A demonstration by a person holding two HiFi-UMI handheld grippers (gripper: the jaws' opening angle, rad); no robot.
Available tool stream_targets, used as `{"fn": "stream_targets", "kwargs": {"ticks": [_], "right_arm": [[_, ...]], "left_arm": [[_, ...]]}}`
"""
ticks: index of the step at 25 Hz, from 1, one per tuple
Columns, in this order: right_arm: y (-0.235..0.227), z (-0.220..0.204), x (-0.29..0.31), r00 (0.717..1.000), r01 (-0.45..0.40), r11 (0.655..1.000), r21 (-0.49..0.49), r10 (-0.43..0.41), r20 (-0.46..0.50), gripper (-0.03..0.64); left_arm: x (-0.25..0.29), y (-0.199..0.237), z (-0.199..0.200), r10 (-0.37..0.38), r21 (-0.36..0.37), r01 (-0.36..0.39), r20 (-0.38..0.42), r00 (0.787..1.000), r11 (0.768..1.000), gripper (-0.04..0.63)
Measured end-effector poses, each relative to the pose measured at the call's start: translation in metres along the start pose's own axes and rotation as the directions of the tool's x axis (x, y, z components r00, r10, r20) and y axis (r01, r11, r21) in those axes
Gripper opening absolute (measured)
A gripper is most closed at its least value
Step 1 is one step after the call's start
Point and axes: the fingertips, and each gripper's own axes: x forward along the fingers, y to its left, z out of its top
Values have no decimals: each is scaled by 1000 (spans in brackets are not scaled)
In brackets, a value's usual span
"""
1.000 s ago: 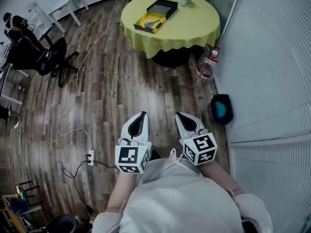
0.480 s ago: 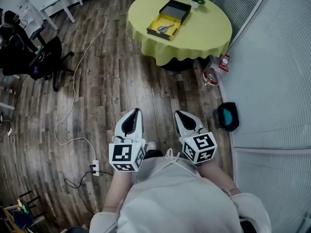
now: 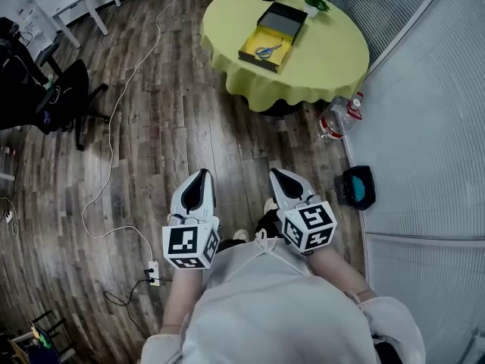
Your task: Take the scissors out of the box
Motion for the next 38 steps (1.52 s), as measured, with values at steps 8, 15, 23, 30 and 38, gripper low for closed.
{"fn": "stream_targets", "kwargs": {"ticks": [8, 15, 23, 30, 38], "right_arm": [[-42, 21, 83, 999, -42, 999, 16, 42, -18, 0], [-138, 74, 159, 999, -51, 998, 24, 51, -4, 0], [-275, 141, 235, 1000, -21, 1000, 17, 21, 3, 0], [-348, 152, 272, 999, 9, 999, 50, -8, -32, 0], [-407, 155, 303, 991, 123, 986, 116, -116, -69, 0]], "left_arm": [[79, 33, 8, 53, 2, -53, -29, 998, 999, 6], [203, 25, 39, 57, 22, -56, -39, 998, 998, 6], [365, -5, 67, 10, 69, -5, -78, 997, 998, 6], [455, -22, 51, -15, 103, 35, -188, 982, 994, 6], [543, -15, 32, -54, 116, 99, -338, 940, 988, 6]]}}
